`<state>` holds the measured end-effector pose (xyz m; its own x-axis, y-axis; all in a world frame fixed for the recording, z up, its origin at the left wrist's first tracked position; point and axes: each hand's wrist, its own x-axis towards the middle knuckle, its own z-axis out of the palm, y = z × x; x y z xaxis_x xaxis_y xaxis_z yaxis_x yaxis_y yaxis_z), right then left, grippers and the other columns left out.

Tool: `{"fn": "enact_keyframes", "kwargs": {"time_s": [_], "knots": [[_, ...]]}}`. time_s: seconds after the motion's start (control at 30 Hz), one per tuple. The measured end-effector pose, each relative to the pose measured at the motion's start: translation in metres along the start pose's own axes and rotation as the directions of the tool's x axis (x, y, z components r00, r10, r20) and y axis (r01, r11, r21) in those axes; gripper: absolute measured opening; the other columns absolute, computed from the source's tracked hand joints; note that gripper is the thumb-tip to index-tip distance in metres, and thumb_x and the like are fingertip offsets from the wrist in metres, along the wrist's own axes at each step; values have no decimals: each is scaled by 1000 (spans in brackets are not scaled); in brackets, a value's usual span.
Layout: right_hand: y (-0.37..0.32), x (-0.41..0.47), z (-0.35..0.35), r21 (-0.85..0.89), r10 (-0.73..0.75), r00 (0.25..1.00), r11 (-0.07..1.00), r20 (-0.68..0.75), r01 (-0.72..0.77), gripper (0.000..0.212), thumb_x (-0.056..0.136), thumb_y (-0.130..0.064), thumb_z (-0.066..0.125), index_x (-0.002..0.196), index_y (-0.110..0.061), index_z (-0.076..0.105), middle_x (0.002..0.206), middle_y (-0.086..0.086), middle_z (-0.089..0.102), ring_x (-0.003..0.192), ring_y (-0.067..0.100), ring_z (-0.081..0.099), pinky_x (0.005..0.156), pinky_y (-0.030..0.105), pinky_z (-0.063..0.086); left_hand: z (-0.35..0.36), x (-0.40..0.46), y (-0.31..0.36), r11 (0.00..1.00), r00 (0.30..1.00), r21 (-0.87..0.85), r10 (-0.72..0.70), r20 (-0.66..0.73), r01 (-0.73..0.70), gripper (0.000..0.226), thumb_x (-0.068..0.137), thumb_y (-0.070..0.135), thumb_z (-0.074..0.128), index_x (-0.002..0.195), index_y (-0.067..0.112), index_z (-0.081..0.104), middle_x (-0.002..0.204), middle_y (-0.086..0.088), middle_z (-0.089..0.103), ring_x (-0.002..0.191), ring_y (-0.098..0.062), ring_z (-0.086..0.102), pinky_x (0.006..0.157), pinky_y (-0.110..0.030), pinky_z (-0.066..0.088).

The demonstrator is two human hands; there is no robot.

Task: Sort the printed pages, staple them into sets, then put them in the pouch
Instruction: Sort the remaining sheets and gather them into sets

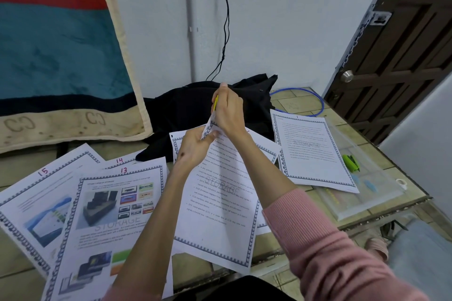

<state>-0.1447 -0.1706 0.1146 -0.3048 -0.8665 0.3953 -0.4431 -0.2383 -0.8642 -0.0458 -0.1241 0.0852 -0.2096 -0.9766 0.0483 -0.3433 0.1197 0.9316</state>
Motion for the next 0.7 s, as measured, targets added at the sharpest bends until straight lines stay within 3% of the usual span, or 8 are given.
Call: {"fn": "enact_keyframes", "kwargs": {"time_s": [0.17, 0.27, 0.33, 0.4, 0.5, 0.63, 0.7], "knots": [[-1, -1, 0, -57, -18, 1000, 998, -13, 18, 53, 102, -23, 24, 60, -5, 50, 51, -2, 48, 52, 11, 47, 56, 17, 36, 0, 0, 1, 1000, 1000, 10, -25, 17, 25, 23, 95, 29, 52, 76, 18, 57, 72, 5, 62, 65, -10, 55, 61, -23, 40], [-1, 0, 3, -88, -32, 999, 996, -13, 31, 53, 102, -22, 24, 62, 0, 50, 53, 6, 49, 53, 20, 48, 61, 32, 40, 2, 2, -2, 998, 997, 12, -68, 35, 68, 30, 94, 33, 52, 79, 9, 60, 75, -6, 63, 67, -19, 55, 64, -28, 42], [-1, 0, 5, -116, -43, 999, 992, -22, 41, 51, 102, -20, 25, 56, -6, 42, 50, 4, 44, 54, 25, 46, 60, 38, 38, 3, 2, -3, 996, 996, 16, -86, 30, 85, 40, 94, 37, 51, 83, 0, 57, 74, -11, 57, 65, -22, 49, 60, -30, 39], [-2, -1, 8, -129, -53, 998, 991, -46, 47, 50, 101, -19, 25, 52, -14, 32, 47, -2, 37, 52, 22, 41, 58, 36, 34, 3, 3, -4, 996, 996, 26, -87, 24, 86, 38, 94, 37, 51, 75, 4, 53, 71, -10, 51, 62, -21, 42, 55, -29, 34], [1, -2, 10, -104, -10, 997, 995, -76, 2, 49, 101, -20, 25, 53, -15, 31, 47, -4, 36, 48, 16, 37, 58, 33, 32, 5, 3, -4, 996, 996, 43, -80, 28, 79, 31, 95, 33, 50, 69, 17, 51, 71, -10, 53, 61, -19, 42, 54, -29, 34], [-3, -3, 4, -82, 78, 993, 994, 84, -71, 49, 102, -28, 23, 63, -9, 46, 57, -1, 48, 65, 20, 51, 68, 33, 40, 5, 0, -7, 994, 995, 44, -96, 10, 95, 24, 96, 30, 49, 87, 11, 60, 71, -5, 55, 53, -12, 43, 50, -23, 33], [-4, 3, 0, 30, 226, 965, 972, 130, -232, 47, 101, -33, 23, 74, -8, 52, 64, 0, 53, 69, 17, 54, 69, 30, 41, 0, -1, -10, 995, 995, -19, -95, -5, 95, 19, 96, 25, 50, 95, 11, 64, 82, -2, 64, 71, -14, 57, 63, -25, 43]]}}
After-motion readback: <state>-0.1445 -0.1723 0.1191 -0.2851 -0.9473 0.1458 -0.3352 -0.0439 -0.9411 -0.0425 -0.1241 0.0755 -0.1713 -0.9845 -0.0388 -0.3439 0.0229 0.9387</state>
